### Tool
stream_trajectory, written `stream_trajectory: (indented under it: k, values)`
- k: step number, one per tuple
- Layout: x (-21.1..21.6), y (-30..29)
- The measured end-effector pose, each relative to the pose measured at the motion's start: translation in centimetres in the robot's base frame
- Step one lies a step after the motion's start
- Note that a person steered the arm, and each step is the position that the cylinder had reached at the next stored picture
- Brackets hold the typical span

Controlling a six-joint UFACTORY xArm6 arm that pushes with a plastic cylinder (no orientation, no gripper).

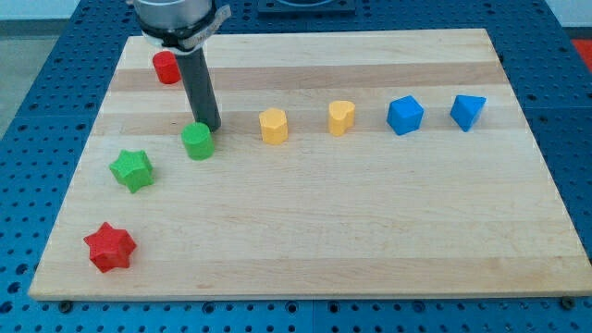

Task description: Nudge the yellow heart and yellow hexagon down a bit

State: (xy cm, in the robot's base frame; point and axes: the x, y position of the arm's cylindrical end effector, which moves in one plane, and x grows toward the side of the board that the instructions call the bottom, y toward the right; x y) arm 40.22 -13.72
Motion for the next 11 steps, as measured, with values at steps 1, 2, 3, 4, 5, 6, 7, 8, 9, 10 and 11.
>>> stream_trajectory:
  k: [1,2,3,4,5,6,7,8,9,10,11]
  values:
    - [0.3,0.0]
    - [0.2,-1.6]
    - [0.2,-3.1]
    - [0.2,-5.5]
    - [0.2,-7.0]
    - [0.2,-6.9]
    - [2.9,-1.3]
    - [6.2,5.9]
    - [8.2,9.3]
    - [6.7,10.9]
    - [4.0,10.7]
